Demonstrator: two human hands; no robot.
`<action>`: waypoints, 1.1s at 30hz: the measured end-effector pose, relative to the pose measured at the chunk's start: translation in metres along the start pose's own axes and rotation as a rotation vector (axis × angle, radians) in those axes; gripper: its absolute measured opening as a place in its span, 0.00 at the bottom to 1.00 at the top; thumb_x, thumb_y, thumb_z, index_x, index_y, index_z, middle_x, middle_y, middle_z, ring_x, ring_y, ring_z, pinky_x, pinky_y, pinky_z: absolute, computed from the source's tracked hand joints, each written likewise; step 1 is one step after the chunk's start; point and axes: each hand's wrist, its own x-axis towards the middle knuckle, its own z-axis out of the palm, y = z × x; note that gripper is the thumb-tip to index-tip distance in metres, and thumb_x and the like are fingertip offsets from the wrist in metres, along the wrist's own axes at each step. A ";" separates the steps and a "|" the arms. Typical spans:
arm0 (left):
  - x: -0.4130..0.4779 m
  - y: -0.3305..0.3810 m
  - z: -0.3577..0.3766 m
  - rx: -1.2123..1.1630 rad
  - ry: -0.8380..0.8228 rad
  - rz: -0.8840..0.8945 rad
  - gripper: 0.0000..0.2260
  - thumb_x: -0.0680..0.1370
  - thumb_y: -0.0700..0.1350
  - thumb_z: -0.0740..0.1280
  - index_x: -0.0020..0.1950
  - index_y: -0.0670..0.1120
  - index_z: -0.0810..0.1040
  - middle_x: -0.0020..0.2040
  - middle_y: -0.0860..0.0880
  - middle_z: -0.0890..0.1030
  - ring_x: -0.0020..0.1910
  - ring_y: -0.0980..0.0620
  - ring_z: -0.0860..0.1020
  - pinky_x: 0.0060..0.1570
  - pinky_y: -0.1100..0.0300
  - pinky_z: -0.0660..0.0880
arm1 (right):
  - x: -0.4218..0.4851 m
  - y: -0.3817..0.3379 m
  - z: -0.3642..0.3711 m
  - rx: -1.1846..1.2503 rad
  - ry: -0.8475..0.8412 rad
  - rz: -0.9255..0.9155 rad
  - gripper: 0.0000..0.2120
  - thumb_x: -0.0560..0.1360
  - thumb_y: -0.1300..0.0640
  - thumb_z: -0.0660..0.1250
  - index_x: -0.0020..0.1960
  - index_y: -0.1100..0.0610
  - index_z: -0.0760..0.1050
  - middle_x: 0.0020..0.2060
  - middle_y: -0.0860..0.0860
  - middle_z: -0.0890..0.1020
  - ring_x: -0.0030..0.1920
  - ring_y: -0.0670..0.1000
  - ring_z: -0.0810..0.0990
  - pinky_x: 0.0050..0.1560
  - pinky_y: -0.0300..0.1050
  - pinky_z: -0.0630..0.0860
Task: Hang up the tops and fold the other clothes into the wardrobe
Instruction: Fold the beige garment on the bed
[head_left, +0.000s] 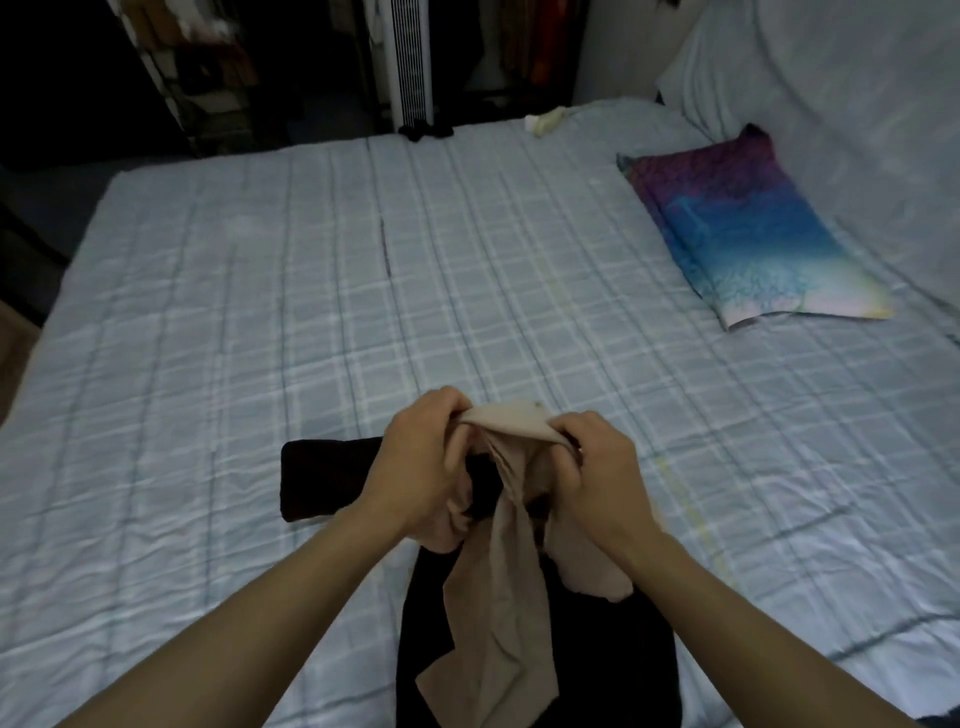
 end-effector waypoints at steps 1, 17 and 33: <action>0.001 0.008 -0.014 -0.004 0.023 0.016 0.04 0.79 0.38 0.66 0.48 0.47 0.75 0.42 0.53 0.78 0.42 0.54 0.77 0.43 0.58 0.73 | 0.004 -0.014 -0.006 0.005 0.016 -0.017 0.09 0.71 0.70 0.68 0.49 0.60 0.80 0.42 0.54 0.79 0.42 0.53 0.77 0.45 0.46 0.74; -0.038 0.119 -0.250 -0.061 0.417 0.231 0.03 0.77 0.38 0.69 0.47 0.45 0.80 0.40 0.54 0.80 0.40 0.59 0.78 0.40 0.67 0.73 | 0.030 -0.257 -0.085 0.065 0.228 -0.295 0.07 0.73 0.68 0.66 0.44 0.58 0.80 0.38 0.49 0.80 0.41 0.48 0.77 0.41 0.43 0.74; -0.120 0.167 -0.353 0.203 0.561 0.141 0.05 0.76 0.39 0.71 0.48 0.48 0.84 0.42 0.56 0.82 0.43 0.60 0.80 0.44 0.65 0.76 | 0.032 -0.343 -0.068 0.275 0.068 -0.493 0.06 0.75 0.64 0.68 0.43 0.55 0.80 0.36 0.47 0.79 0.40 0.45 0.77 0.39 0.39 0.72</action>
